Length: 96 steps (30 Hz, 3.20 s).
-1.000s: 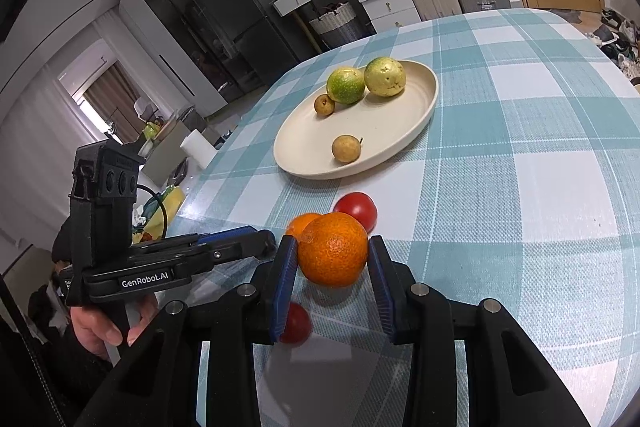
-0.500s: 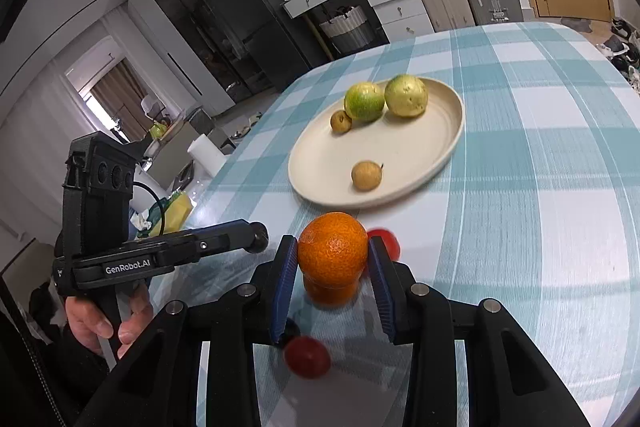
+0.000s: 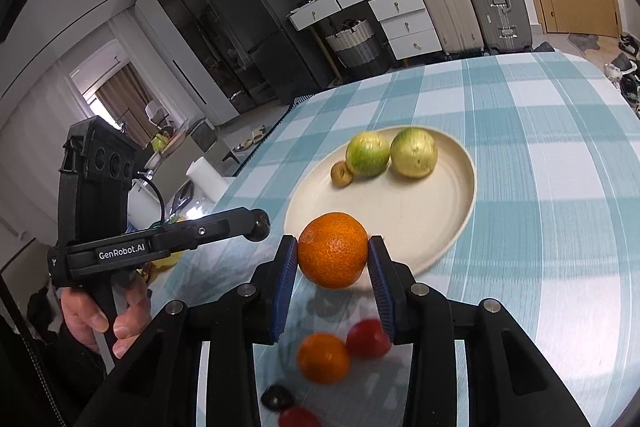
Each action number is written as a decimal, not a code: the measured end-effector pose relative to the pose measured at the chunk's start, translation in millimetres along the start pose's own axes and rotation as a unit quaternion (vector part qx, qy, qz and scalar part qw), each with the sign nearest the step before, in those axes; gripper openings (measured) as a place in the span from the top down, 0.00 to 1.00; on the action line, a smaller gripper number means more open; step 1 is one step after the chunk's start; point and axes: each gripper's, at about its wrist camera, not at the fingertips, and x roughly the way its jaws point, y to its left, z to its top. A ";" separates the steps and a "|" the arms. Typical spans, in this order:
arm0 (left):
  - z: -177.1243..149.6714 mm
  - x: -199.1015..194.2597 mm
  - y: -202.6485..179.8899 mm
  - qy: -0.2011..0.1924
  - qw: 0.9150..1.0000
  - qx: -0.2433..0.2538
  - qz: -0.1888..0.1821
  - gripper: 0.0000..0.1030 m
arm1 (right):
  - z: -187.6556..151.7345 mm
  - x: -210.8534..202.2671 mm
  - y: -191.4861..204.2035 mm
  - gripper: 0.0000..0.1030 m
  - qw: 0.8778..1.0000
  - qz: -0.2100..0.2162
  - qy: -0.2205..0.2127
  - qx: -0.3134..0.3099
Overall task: Organize fruits
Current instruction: 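Carry the orange in the right gripper to the plate while the left gripper carries the plum, then open both grippers to release the orange and plum on the plate, then withdraw both grippers from the plate toward the remaining loose fruits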
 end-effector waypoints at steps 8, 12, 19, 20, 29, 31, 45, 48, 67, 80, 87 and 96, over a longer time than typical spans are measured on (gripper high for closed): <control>23.9 38.2 4.1 0.012 1.000 -0.011 -0.008 0.81 | 20.6 19.1 -16.5 0.65 1.000 -0.020 0.002 0.000; 30.9 55.3 0.4 0.018 1.000 -0.006 -0.008 0.81 | 28.4 28.7 -31.1 0.65 1.000 -0.028 0.005 0.013; 42.8 83.0 -3.8 0.024 1.000 -0.002 -0.005 0.81 | 35.8 43.3 -49.3 0.64 0.998 -0.050 0.015 0.021; 44.4 86.3 -4.2 0.025 1.000 -0.001 -0.003 0.81 | 36.7 44.8 -51.2 0.64 0.998 -0.052 0.015 0.021; 52.8 107.1 -7.5 0.029 1.000 0.002 0.003 0.81 | 39.7 58.2 -65.1 0.64 0.997 -0.067 0.025 0.029; 53.1 108.8 -9.1 0.028 1.000 0.005 0.003 0.81 | 40.1 59.3 -67.2 0.64 0.997 -0.070 0.024 0.030; 58.1 99.5 -19.5 0.013 1.000 0.009 -0.013 0.72 | 46.6 43.3 -62.8 0.45 0.998 -0.066 -0.013 0.018; 56.3 89.6 -22.4 0.007 1.000 0.014 -0.009 0.69 | 45.9 35.3 -63.0 0.45 0.998 -0.063 -0.018 0.022; 7.4 25.4 -44.1 -0.017 0.996 0.047 0.074 0.31 | 18.9 -10.7 -36.4 0.24 0.997 -0.070 -0.034 0.002; -22.9 -4.1 -54.3 -0.035 0.992 0.058 0.105 0.13 | 2.4 -34.2 -18.0 0.06 0.996 -0.075 -0.048 -0.006; -35.1 -14.9 -59.3 -0.046 0.990 0.062 0.119 0.01 | -6.4 -41.4 -9.8 0.04 0.996 -0.073 -0.049 -0.009; -51.6 -26.4 -59.4 -0.043 0.989 0.063 0.130 0.01 | -20.2 -51.6 1.4 0.02 0.996 -0.071 -0.048 -0.016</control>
